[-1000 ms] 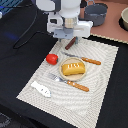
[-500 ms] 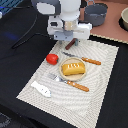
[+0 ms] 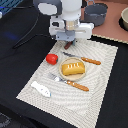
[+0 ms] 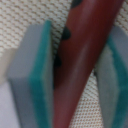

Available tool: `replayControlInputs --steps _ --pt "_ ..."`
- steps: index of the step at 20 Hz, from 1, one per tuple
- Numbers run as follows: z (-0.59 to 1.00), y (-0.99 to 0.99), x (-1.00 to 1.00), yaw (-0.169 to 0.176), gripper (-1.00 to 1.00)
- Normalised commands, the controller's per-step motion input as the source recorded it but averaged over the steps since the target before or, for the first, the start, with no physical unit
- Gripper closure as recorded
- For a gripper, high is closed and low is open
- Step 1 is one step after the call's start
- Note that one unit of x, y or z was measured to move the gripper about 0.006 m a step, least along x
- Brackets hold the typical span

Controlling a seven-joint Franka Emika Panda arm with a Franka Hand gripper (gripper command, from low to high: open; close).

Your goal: Interact with the objects in diverse but meaningful ways.

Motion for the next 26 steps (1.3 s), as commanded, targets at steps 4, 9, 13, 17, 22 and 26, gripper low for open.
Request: replayControlInputs --steps 4,9,13,17,22,26 --pt "0.78 0.31 0.27 -0.086 1.0" --pt "1.0 0.23 0.33 -0.088 1.0" --pt "1.0 0.12 0.55 -0.086 1.0" --pt "0.89 0.0 0.73 -0.079 1.0" --pt "0.58 -0.18 0.93 -0.058 1.0" --pt "0.4 -0.34 0.93 -0.028 1.0"
